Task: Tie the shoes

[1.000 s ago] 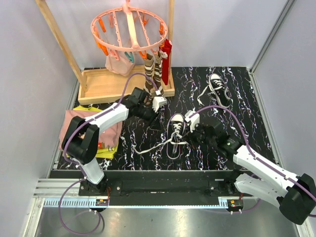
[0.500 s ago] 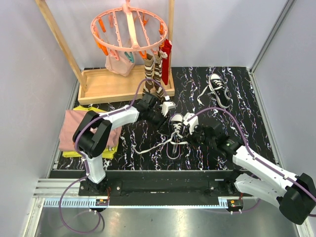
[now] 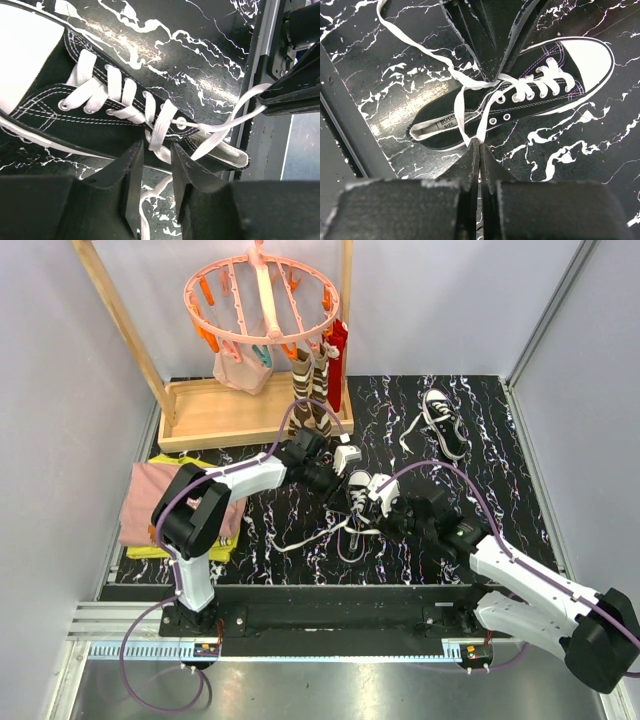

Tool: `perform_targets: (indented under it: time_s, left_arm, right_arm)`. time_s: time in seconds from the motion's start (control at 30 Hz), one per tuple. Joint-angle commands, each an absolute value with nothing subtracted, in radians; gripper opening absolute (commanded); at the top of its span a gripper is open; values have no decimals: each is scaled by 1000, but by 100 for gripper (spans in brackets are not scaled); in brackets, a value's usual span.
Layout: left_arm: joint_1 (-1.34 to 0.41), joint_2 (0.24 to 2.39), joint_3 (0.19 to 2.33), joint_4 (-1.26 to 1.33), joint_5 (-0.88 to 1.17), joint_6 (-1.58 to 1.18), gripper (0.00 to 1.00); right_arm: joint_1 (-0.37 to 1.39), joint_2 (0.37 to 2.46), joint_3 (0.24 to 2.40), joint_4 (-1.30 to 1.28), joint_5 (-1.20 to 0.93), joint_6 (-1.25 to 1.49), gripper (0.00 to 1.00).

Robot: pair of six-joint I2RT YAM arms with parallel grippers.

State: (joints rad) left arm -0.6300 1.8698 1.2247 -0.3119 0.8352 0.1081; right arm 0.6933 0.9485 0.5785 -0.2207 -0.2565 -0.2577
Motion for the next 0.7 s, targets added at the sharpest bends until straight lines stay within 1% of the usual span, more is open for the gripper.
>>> perform_targets:
  time_s: [0.0,0.03,0.1,0.13,0.2,0.37,0.67]
  left_arm:
    - [-635,1884,1272,-275,870,106,27]
    - [-635,1884,1275,-275,870,107,19]
    - [-635,1881,1281,-282,871,109,9]
    - [-635,1876,1282,-285,873,110,4]
    - [-634,1865,1281,-290,880,117,1]
    - [-634,1841,1275,-291,897,117,0]
    - [-621,1833,1282,-290,902,106,0]
  right_arm:
    - [690,953,571,-166,-282,-301,0]
    - [690,954,569,-163,-282,-305,0]
    - [690,957,568,-158,-287,-314,0]
    - [690,956,569,-158,-288,-314,0]
    - [690,948,569,-156,-293,-322,0]
    - [690,907,549,-160,-351,-393,0]
    - [690,884,523,-137,-374,-547,0]
